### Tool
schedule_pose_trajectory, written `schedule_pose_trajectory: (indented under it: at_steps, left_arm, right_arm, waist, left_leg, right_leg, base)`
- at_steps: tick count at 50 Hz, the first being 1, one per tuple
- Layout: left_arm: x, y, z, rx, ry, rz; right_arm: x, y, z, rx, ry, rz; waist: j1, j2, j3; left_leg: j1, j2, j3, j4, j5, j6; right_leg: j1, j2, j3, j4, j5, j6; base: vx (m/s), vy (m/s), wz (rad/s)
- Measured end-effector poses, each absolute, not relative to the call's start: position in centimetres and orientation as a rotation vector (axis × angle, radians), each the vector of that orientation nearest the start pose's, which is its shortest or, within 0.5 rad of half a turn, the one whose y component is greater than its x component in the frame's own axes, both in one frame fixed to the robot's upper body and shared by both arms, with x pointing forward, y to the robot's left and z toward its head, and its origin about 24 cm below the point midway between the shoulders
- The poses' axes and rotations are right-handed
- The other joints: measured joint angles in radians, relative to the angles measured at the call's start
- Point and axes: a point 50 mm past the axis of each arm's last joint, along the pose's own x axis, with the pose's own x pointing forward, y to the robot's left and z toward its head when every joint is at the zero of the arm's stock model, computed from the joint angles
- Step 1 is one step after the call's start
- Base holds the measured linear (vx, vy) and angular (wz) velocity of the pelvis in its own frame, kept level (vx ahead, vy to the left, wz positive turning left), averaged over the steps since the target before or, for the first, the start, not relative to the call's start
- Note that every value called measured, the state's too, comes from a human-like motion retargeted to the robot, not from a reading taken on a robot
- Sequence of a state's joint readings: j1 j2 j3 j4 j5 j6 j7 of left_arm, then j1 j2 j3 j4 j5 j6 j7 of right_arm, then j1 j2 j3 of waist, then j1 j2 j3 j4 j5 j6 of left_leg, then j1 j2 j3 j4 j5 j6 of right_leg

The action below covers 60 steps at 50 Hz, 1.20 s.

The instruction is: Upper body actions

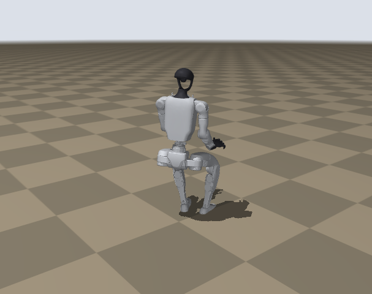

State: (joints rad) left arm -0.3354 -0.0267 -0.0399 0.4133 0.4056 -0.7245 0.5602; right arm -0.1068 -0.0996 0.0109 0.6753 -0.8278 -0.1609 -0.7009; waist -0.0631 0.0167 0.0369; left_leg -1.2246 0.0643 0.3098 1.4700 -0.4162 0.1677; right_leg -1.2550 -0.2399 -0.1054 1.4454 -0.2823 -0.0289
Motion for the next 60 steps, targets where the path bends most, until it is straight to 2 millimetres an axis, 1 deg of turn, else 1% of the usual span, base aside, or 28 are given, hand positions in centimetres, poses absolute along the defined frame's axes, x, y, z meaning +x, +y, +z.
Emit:
schedule_pose_trajectory:
  at_steps: [7, 10, 13, 18, 23, 28, 35, 37, 42, 48, 60]
  left_arm:
    - [32.2, 12.3, 13.9, 0.144, -0.77, 0.299]
    - [33.2, 12.9, 15.4, 0.128, -0.797, 0.307]
    - [34.1, 13.3, 16.7, 0.127, -0.815, 0.316]
    - [35.7, 13.9, 18.2, 0.135, -0.795, 0.313]
    - [36.7, 14.9, 19.1, 0.159, -0.774, 0.329]
    - [37.6, 15.6, 19.5, 0.208, -0.753, 0.363]
    - [38.8, 16.1, 19.3, 0.195, -0.654, 0.363]
    - [39.0, 16.4, 19.3, 0.218, -0.642, 0.378]
    - [39.2, 16.7, 19.4, 0.279, -0.637, 0.425]
    - [39.2, 16.5, 19.4, 0.308, -0.634, 0.461]
    - [39.7, 16.5, 18.8, 0.318, -0.555, 0.405]
  right_arm:
    - [24.2, -17.9, -4.2, -0.961, 0.05, -0.327]
    - [24.4, -17.7, -4.0, -0.959, 0.041, -0.323]
    - [24.6, -17.5, -3.8, -0.958, 0.028, -0.317]
    - [25.0, -17.2, -3.4, -0.956, 0.006, -0.305]
    - [25.5, -16.8, -3.1, -0.954, -0.018, -0.291]
    - [26.0, -16.2, -2.7, -0.952, -0.047, -0.275]
    - [26.4, -15.9, -2.2, -0.949, -0.072, -0.262]
    - [26.5, -15.8, -2.1, -0.949, -0.08, -0.26]
    - [26.7, -15.8, -1.9, -0.945, -0.091, -0.26]
    - [26.6, -15.8, -1.8, -0.945, -0.095, -0.262]
    - [26.6, -16.0, -1.8, -0.949, -0.095, -0.266]
  waist:
    - [-0.013, 0.001, 0.001]
    - [-0.019, 0.002, 0.005]
    - [-0.03, 0.004, 0.01]
    - [-0.045, 0.005, 0.02]
    - [-0.063, 0.008, 0.029]
    - [-0.082, 0.006, 0.04]
    - [-0.096, 0.006, 0.049]
    - [-0.099, 0.007, 0.052]
    - [-0.102, 0.008, 0.056]
    - [-0.1, 0.009, 0.056]
    - [-0.096, 0.016, 0.057]
  left_leg:
    - [-0.007, 0.004, -0.001, 0.002, 0.001, -0.001]
    - [-0.012, -0.006, -0.01, 0.0, 0.004, -0.011]
    - [-0.011, 0.005, -0.001, 0.003, 0.001, -0.002]
    - [-0.014, 0.007, 0.0, 0.003, 0.0, -0.003]
    - [-0.02, 0.012, 0.0, 0.006, -0.001, -0.004]
    - [-0.026, 0.019, 0.0, 0.008, -0.002, -0.005]
    - [-0.036, 0.028, 0.0, 0.012, -0.003, -0.008]
    - [-0.038, 0.03, -0.001, 0.013, -0.004, -0.008]
    - [-0.043, 0.033, -0.003, 0.015, -0.004, -0.011]
    - [-0.047, 0.032, -0.003, 0.015, -0.004, -0.012]
    - [-0.046, 0.034, -0.002, 0.016, -0.004, -0.012]
  right_leg:
    - [-0.007, 0.004, 0.001, -0.001, 0.002, 0.0]
    - [-0.009, 0.007, 0.002, -0.001, 0.003, 0.0]
    - [-0.011, 0.005, 0.0, -0.001, 0.002, -0.001]
    - [-0.014, 0.006, 0.001, -0.002, 0.003, -0.001]
    - [-0.02, 0.011, 0.001, -0.003, 0.005, -0.001]
    - [-0.027, 0.018, 0.001, -0.005, 0.008, -0.002]
    - [-0.037, 0.028, 0.001, -0.007, 0.01, -0.003]
    - [-0.04, 0.031, 0.001, -0.007, 0.01, -0.003]
    - [-0.044, 0.035, 0.001, -0.007, 0.01, -0.004]
    - [-0.048, 0.036, 0.002, -0.007, 0.01, -0.005]
    - [-0.047, 0.035, 0.002, -0.008, 0.011, -0.005]
  base:
    - [0.0, 0.0, 0.0]
    - [0.0, 0.0, 0.0]
    - [0.0, 0.0, 0.0]
    - [0.0, 0.0, 0.0]
    - [0.0, 0.0, 0.0]
    - [0.0, 0.0, 0.0]
    - [0.0, 0.0, 0.0]
    - [0.0, 0.0, 0.0]
    - [0.0, 0.0, 0.0]
    - [0.0, 0.0, 0.0]
    - [0.0, 0.0, 0.0]
